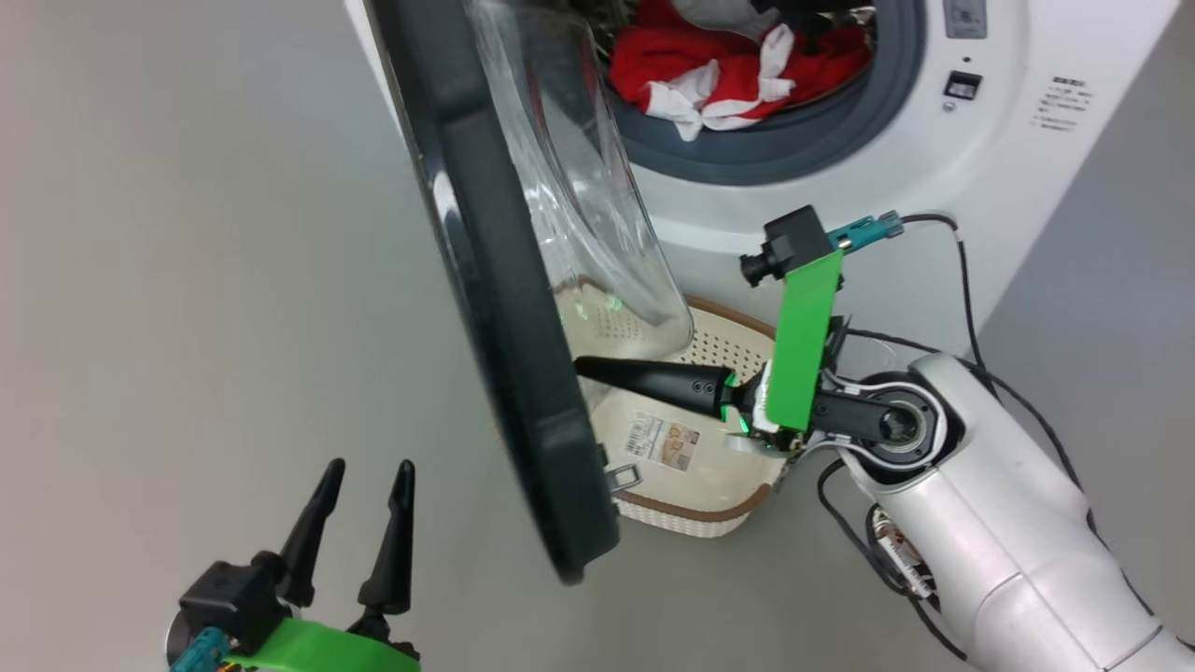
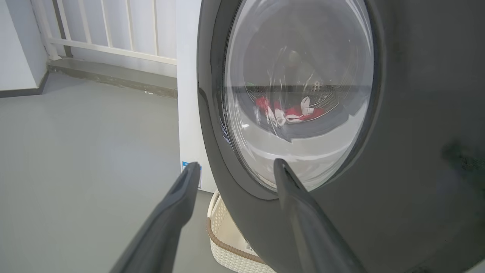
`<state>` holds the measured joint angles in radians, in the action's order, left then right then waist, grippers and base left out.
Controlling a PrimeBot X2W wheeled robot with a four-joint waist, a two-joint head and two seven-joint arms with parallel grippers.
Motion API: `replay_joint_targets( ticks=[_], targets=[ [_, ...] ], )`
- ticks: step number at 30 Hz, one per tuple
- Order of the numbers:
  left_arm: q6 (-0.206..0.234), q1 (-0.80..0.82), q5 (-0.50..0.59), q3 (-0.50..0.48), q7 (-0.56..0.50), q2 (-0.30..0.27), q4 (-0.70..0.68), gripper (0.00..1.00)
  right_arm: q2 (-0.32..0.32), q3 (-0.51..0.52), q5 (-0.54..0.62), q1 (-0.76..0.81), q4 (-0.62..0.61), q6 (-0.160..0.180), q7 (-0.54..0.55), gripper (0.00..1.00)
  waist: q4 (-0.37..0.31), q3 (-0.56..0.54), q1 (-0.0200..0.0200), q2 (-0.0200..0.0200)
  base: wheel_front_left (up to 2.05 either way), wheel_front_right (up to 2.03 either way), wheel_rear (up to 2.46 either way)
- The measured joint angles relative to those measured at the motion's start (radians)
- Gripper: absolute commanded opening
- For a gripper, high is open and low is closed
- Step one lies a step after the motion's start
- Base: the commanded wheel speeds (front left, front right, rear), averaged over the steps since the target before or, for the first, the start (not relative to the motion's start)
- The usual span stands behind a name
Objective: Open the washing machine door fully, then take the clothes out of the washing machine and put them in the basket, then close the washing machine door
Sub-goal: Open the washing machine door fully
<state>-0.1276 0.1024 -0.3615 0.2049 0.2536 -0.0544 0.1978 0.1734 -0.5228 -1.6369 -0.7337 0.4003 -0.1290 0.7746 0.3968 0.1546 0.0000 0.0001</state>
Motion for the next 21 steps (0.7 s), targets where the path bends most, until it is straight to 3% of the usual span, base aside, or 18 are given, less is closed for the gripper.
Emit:
replay_joint_targets(
  ticks=[21],
  targets=[
    [0.000,-0.018,0.035,-0.069,0.000,0.016,0.032,1.00,-0.081,-0.084,0.039,0.019,0.026,0.000,-0.027,0.00,0.140,-0.047,0.0000,-0.0001,0.00,0.00,0.00]
  ],
)
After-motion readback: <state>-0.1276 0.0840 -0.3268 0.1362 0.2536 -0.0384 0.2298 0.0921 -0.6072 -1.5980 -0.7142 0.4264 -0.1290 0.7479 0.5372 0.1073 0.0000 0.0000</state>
